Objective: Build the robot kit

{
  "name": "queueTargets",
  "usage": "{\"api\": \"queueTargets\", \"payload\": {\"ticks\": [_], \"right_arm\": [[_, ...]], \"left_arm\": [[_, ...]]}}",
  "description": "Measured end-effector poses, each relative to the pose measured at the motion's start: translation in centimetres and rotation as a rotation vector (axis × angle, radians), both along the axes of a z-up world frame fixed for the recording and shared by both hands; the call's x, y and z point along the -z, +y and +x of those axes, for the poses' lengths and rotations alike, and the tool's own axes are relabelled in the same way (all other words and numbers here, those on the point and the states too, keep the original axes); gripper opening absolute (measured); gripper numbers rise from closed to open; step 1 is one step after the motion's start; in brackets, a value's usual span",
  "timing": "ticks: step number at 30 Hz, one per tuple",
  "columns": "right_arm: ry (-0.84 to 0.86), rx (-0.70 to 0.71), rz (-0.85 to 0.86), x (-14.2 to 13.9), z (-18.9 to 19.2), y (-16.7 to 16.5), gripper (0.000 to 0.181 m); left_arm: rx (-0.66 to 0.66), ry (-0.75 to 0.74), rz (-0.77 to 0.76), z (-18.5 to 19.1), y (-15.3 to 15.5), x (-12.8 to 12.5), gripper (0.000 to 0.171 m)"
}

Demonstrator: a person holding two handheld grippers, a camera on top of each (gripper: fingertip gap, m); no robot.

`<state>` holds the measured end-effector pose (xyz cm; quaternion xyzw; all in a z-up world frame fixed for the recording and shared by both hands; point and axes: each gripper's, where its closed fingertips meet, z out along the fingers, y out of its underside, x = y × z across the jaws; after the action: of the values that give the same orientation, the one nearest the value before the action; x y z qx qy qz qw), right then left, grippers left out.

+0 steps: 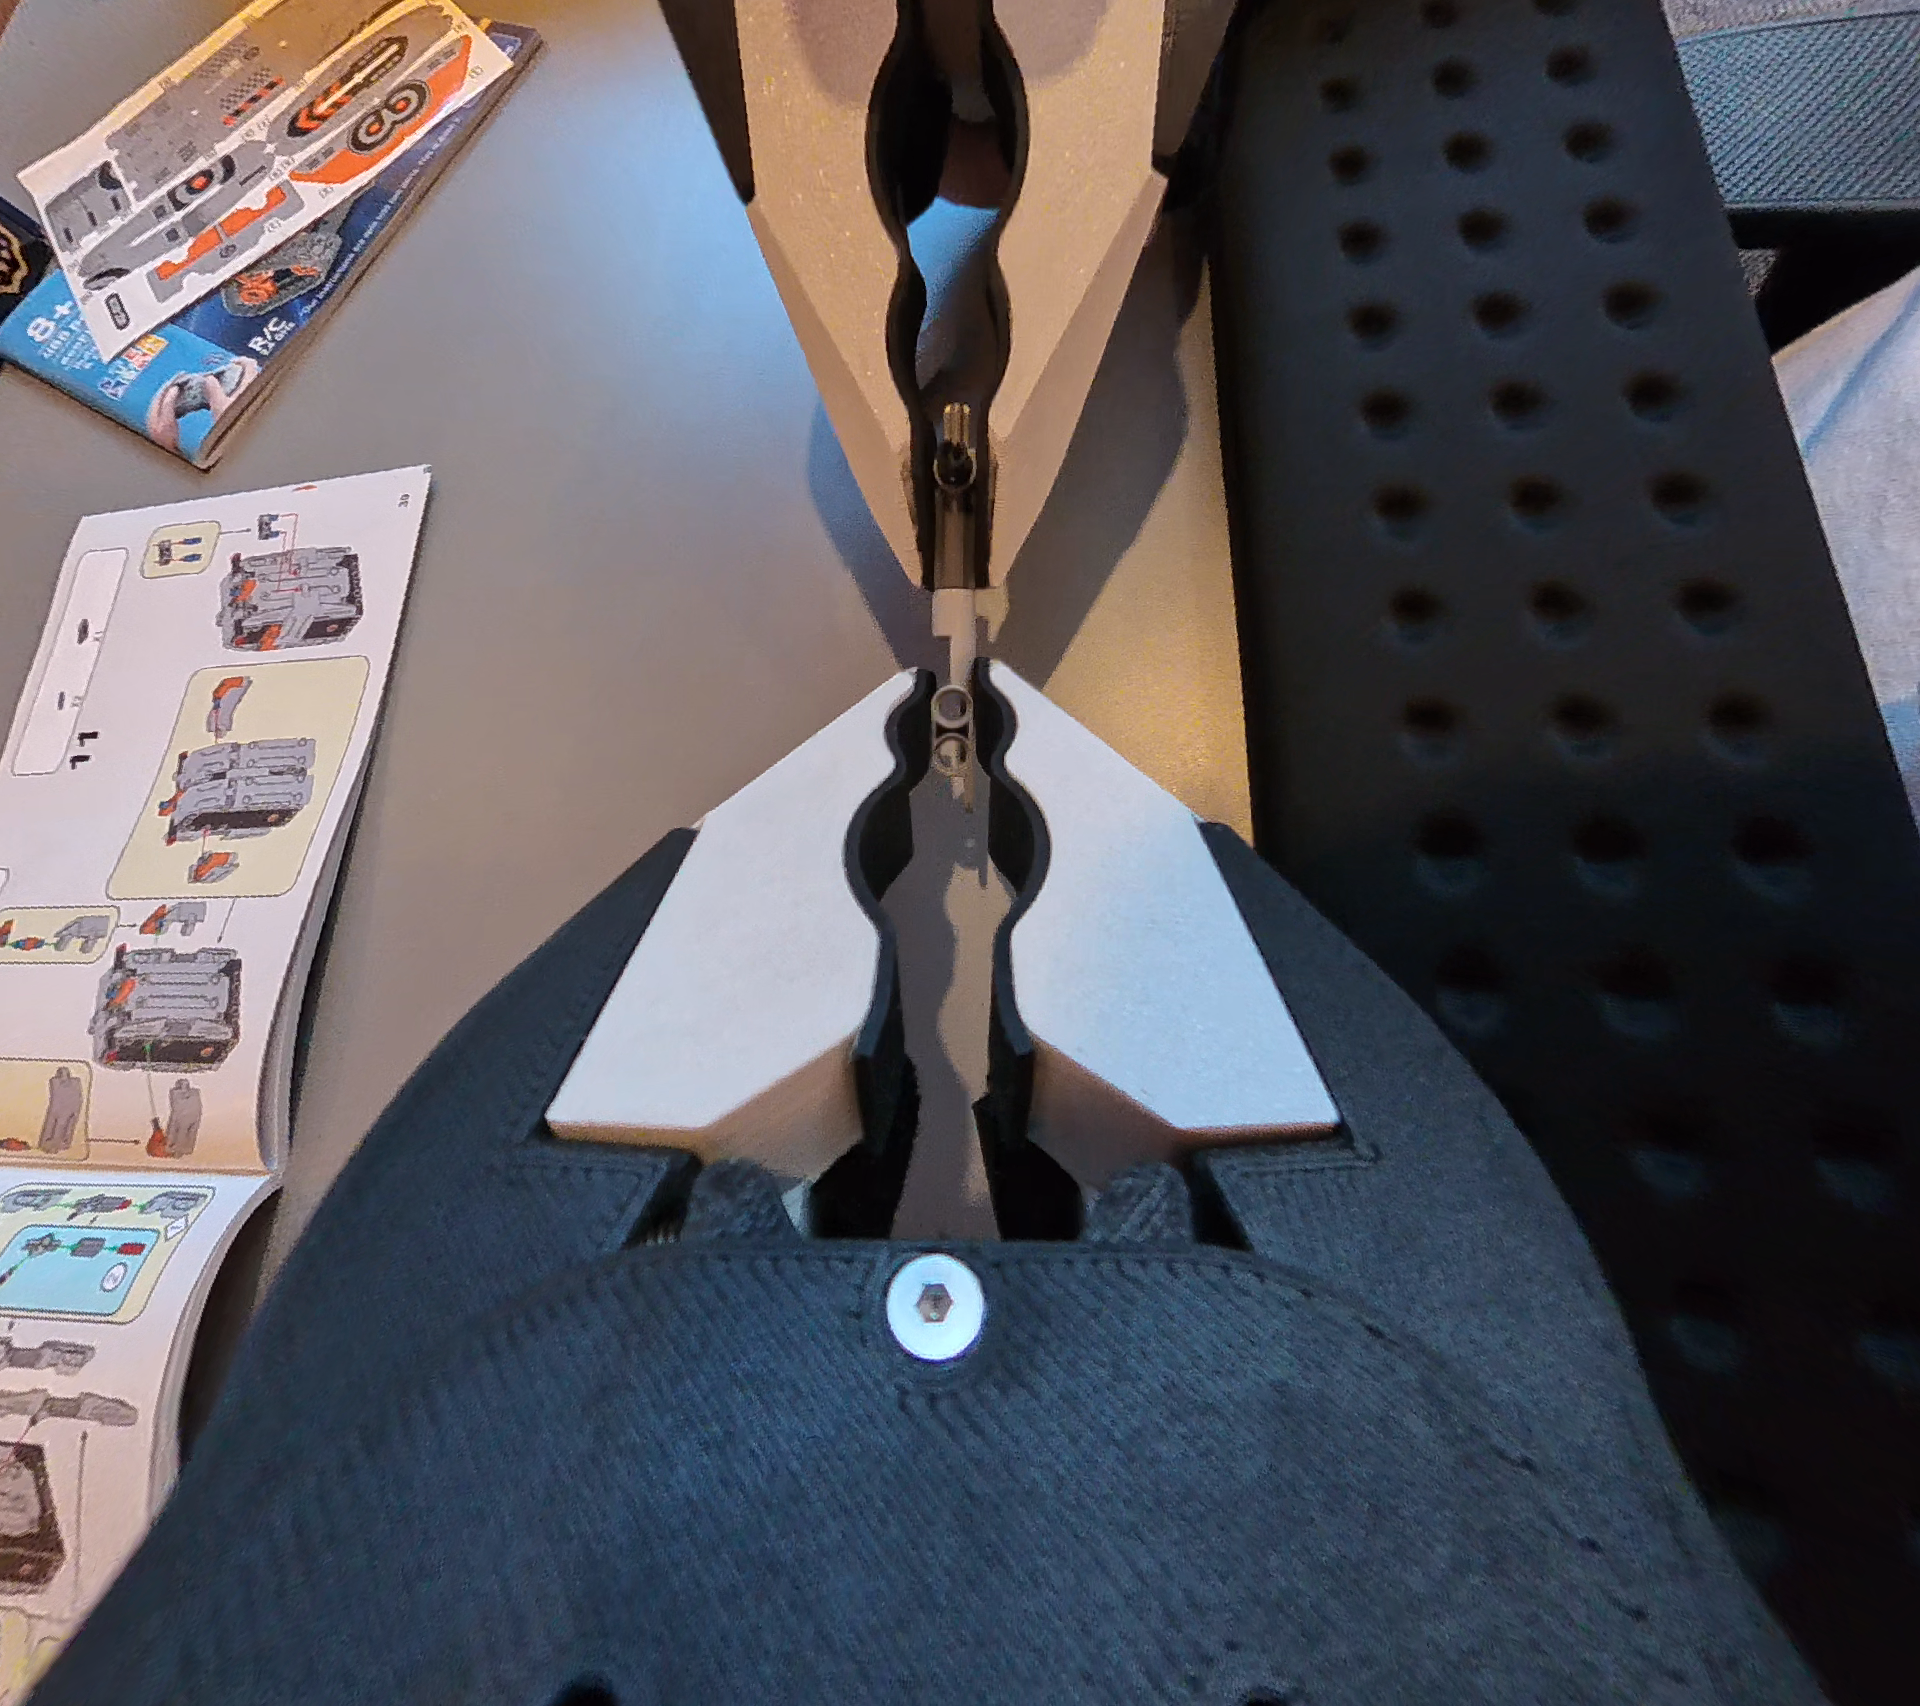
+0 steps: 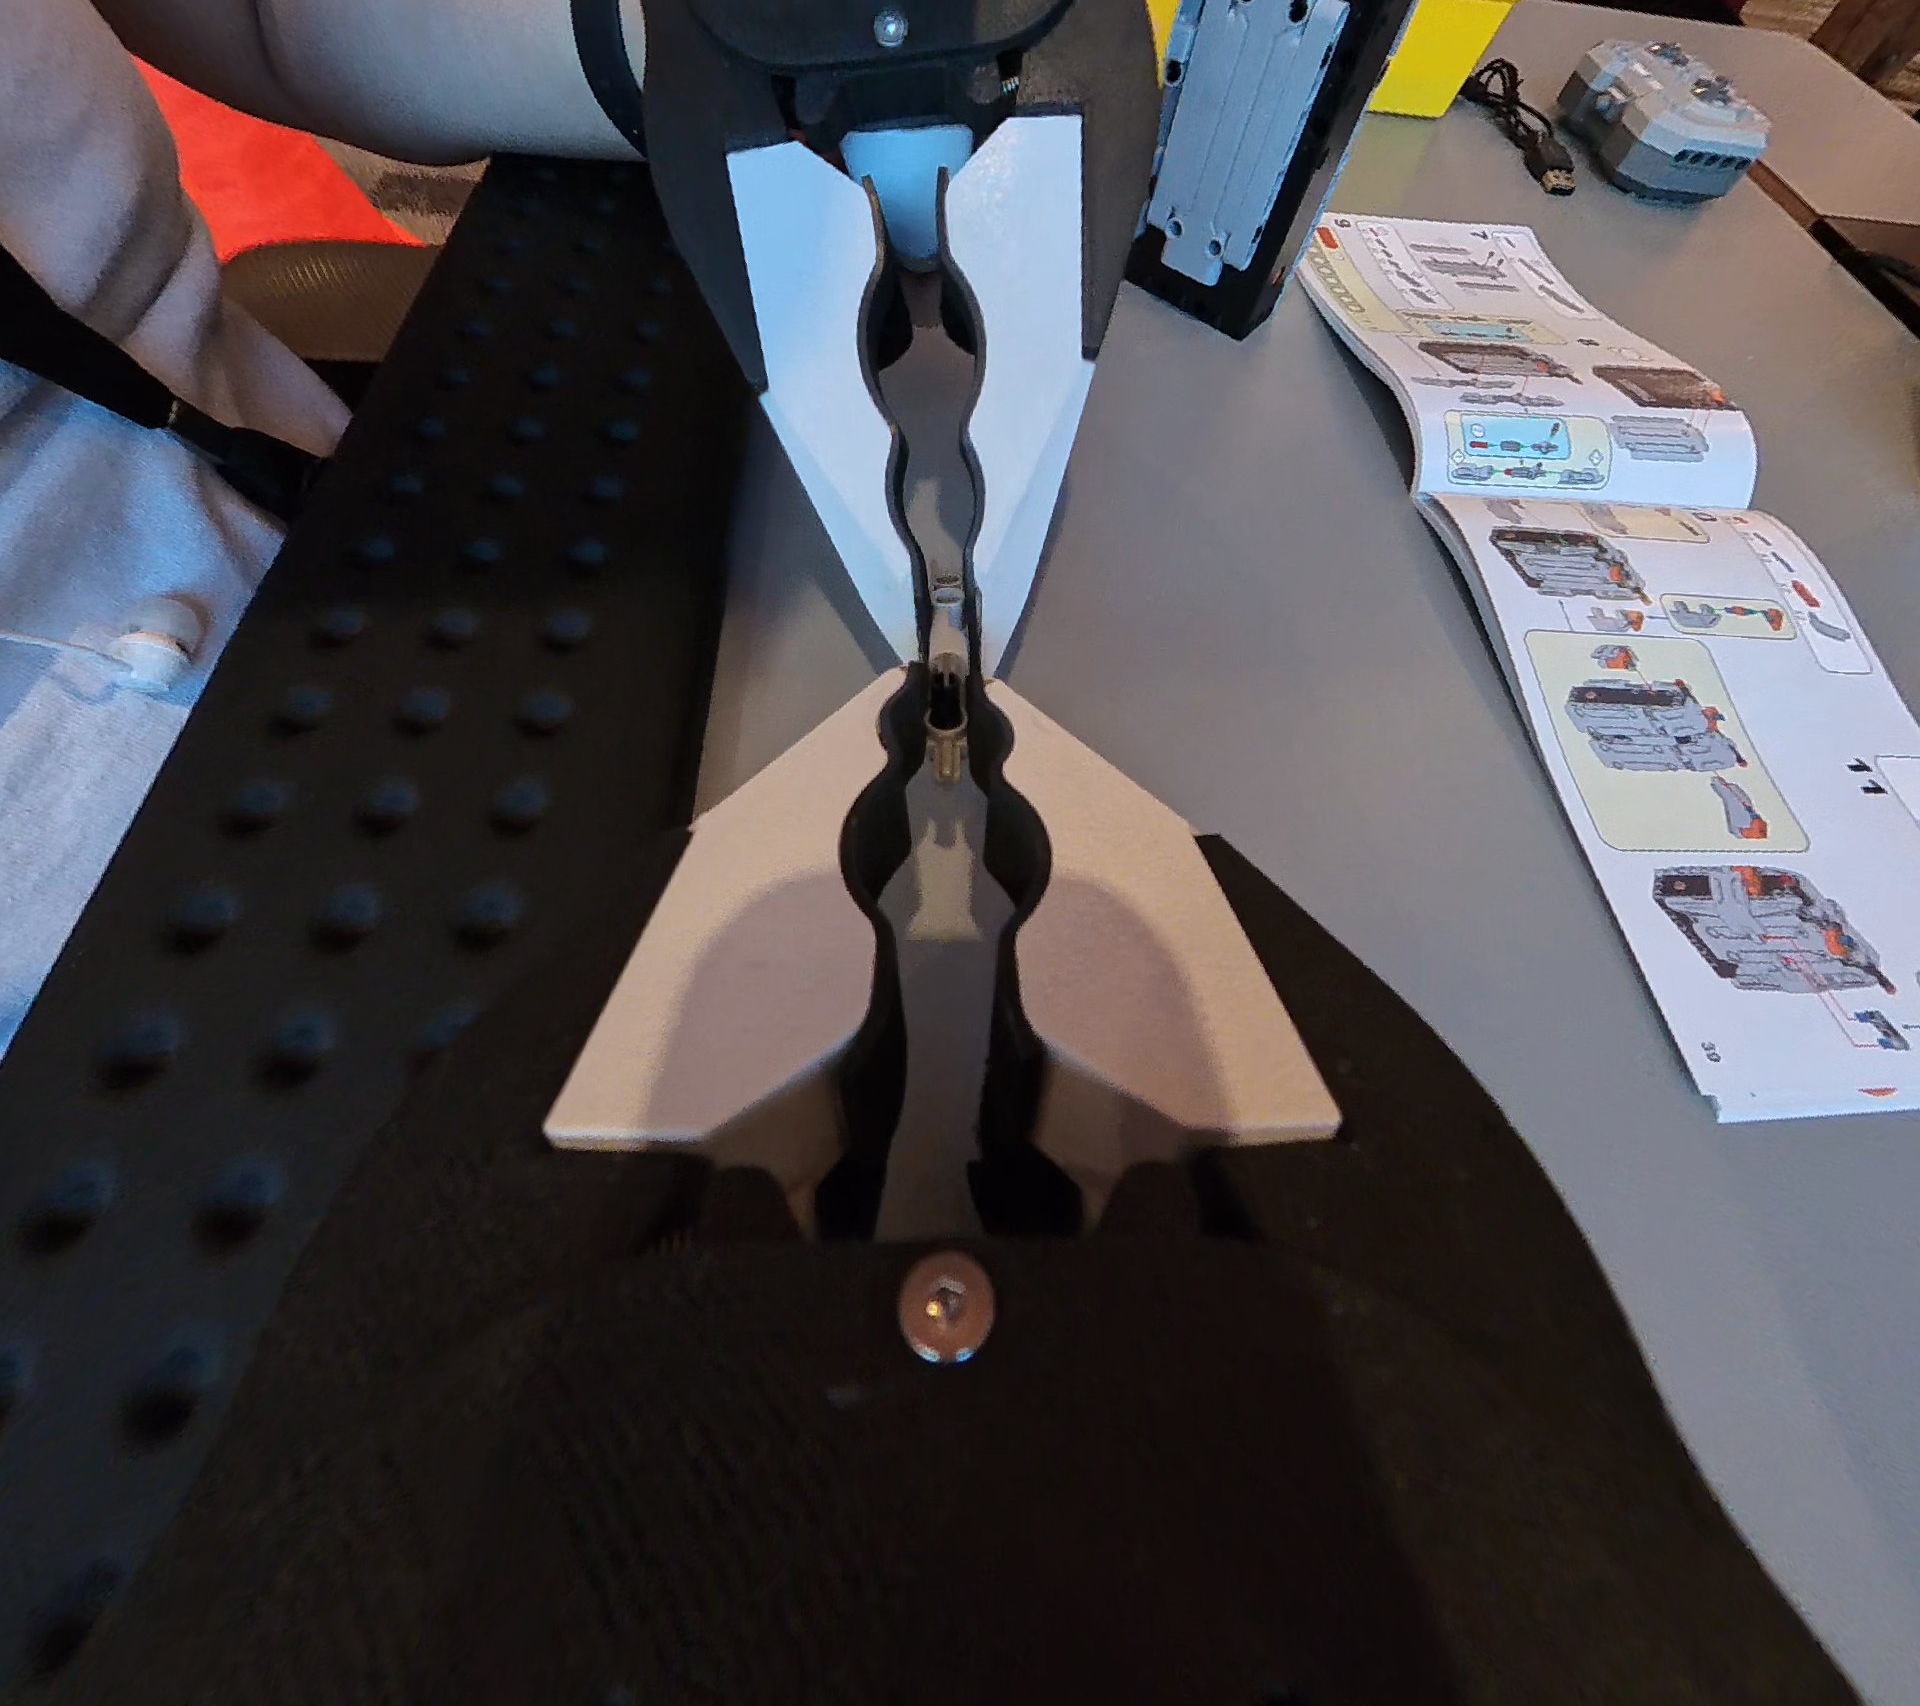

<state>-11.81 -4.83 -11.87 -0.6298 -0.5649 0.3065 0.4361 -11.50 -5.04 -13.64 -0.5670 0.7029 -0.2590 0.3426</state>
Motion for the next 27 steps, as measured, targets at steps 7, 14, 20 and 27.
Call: {"api": "queueTargets", "payload": {"ticks": [7,14,20,27], "right_arm": [[0.014,-0.028,-0.029,0.1,-0.2,-0.5,0.005],[0.015,-0.039,-0.027,0.2,-0.3,-1.2,0.005],[0.005,-0.069,-0.034,0.7,-0.5,-1.8,0.006],[0.036,-0.092,-0.005,0.2,-0.9,-2.5,0.006]], "left_arm": [[0.033,0.019,0.041,0.2,-0.6,0.3,0.005],[0.042,0.032,0.021,0.0,-1.3,0.3,0.006],[0.057,-0.005,0.021,-0.4,-2.1,0.6,0.006],[0.044,-0.080,0.014,-0.9,-2.6,-0.3,0.006]]}}
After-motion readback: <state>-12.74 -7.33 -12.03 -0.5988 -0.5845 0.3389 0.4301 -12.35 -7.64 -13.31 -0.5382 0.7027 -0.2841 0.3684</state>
